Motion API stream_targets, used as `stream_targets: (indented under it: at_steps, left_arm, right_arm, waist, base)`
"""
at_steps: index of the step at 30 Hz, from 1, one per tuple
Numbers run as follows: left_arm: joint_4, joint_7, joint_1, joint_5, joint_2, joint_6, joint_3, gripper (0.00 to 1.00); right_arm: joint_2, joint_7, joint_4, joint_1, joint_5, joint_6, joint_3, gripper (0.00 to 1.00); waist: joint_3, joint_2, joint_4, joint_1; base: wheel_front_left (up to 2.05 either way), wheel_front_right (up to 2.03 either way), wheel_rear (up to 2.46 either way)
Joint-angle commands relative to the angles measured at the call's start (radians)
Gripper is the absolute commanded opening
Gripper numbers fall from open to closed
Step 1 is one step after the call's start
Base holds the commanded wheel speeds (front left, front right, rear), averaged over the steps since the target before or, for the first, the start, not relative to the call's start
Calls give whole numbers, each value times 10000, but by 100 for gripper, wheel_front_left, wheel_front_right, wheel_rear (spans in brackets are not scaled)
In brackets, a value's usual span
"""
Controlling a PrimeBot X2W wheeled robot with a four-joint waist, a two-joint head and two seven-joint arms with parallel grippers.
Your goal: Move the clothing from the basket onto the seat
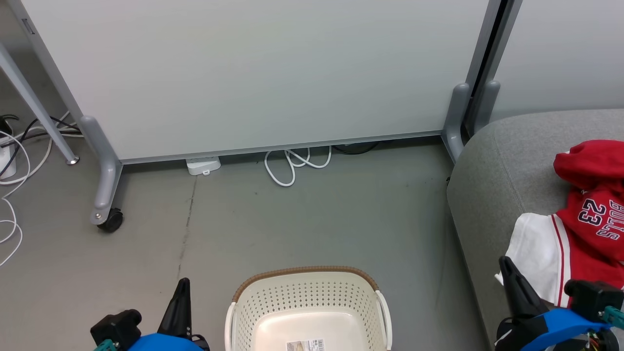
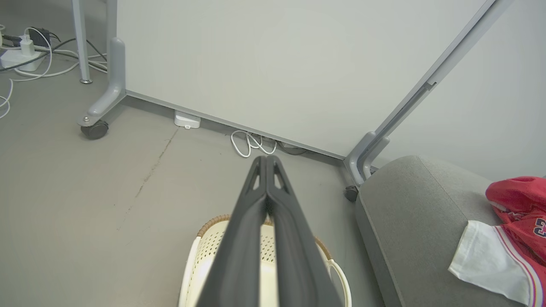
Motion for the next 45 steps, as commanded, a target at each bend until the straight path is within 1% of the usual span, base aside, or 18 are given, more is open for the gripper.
stream_targets:
  at_steps: [1,20,45]
  left_arm:
    - [-231,98,-345,-402,18,-4,158,0]
    - [-626,859,-548,-3033,-96,-10,757,0]
    - [-1030,1658,-739,-5785,-211,-17,1384,0]
  right_arm:
    - [-3,49,-106,-288,482,0,-53,0]
    - [71,366,104,-589,3591,0,-176,0]
    - [151,704,344,-874,6821,1,-313,0]
  waist:
    - [1,0,-3,0]
    - [19,0,-37,-1]
    - [43,0,-82,-1]
  base:
    - [0,0,0]
    - [0,0,0]
    - [0,0,0]
